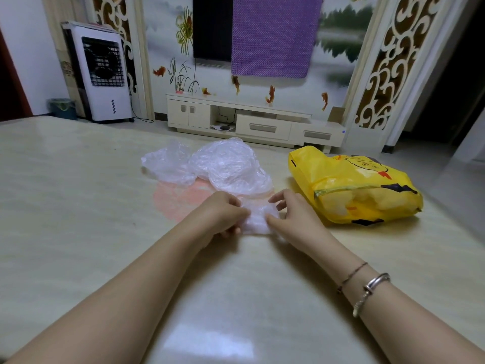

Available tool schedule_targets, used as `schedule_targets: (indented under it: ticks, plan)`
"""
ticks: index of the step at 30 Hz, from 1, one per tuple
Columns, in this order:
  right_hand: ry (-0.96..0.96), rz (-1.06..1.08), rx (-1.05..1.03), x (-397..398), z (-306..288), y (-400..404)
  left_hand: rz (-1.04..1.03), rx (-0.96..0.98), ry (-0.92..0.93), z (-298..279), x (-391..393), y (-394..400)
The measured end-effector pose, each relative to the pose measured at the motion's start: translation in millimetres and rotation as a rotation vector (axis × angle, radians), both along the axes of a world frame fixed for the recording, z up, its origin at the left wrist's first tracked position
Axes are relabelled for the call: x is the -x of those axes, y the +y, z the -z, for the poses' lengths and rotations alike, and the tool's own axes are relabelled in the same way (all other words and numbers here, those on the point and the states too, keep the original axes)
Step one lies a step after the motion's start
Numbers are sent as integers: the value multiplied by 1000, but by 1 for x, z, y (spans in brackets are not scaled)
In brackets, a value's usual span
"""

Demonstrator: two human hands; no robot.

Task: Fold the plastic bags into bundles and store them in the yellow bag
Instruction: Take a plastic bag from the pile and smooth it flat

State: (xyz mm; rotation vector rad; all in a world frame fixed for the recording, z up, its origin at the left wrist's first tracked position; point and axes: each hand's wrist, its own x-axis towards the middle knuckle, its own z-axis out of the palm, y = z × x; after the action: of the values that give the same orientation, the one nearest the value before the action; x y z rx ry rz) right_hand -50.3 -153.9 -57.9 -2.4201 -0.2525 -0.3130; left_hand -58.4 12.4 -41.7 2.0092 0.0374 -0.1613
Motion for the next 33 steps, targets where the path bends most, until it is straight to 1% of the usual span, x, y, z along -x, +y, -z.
schedule_targets:
  ticks: [2,4,7,9,11,14,17,21,24,26,28,29,32,33]
  plan:
    - [23,-45,-7,2,-1,0,-14,-12,1,-1,0,-1]
    - [28,-80,-58,5,-5,-2,-28,-4,-17,-1,3,-3]
    - [23,-129,-56,13,-16,-9,-64,87,-81,-3,9,-6]
    - [116,-165,-28,19,-27,-19,-96,164,-147,-6,12,-9]
    - [257,-214,-12,25,-41,-35,-120,179,-212,-11,13,-15]
    - [413,-275,-62,28,-58,-62,-81,108,-245,-16,14,-23]
    - [476,-242,-150,25,-66,-95,-1,15,-249,-16,12,-38]
    - [442,-46,-307,17,-61,-130,52,-35,-247,-14,5,-68]
    - [353,105,-495,6,-52,-137,68,-33,-255,-12,-3,-96]
    - [273,153,-558,-1,-48,-132,54,-47,-305,-8,-12,-113]
    - [211,161,-553,-6,-42,-122,43,-57,-378,-3,-21,-124]
    - [185,165,-513,-8,-38,-116,39,-47,-411,0,-24,-128]
    - [117,130,-336,-11,-28,-99,36,-9,-472,8,-29,-129]
    - [131,108,-276,-12,-27,-94,48,-7,-483,11,-30,-129]
